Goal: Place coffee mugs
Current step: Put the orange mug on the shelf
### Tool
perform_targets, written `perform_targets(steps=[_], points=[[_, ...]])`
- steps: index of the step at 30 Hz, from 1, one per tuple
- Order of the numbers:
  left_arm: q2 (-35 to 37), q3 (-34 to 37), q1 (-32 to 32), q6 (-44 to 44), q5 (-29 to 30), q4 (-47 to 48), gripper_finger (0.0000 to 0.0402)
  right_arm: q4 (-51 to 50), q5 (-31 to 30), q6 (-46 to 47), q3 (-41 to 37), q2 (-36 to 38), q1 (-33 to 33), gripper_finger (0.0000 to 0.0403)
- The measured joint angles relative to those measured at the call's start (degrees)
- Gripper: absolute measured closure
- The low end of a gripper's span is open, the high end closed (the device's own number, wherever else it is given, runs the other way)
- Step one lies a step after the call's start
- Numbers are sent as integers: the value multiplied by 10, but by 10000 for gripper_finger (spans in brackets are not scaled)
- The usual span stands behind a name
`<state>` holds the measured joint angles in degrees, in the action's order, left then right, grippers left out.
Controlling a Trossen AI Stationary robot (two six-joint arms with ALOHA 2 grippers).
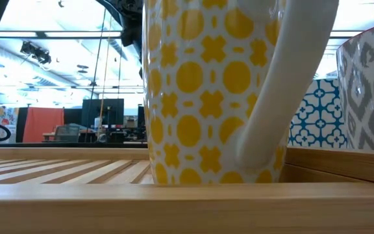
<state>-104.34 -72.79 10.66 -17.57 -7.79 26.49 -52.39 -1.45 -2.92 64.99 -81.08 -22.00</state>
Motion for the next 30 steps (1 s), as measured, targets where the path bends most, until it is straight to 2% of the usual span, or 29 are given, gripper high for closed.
perform_targets(steps=[3, 16, 30], points=[[1, 0, 0, 11, -1, 0, 367, 1, 0, 2, 0, 0, 0, 261], [36, 0, -6, 80, 7, 44, 369, 1, 0, 19, 0, 0, 1, 261], [122, 0, -55, 164, 27, 117, 370, 4, 0, 19, 0, 0, 1, 261]])
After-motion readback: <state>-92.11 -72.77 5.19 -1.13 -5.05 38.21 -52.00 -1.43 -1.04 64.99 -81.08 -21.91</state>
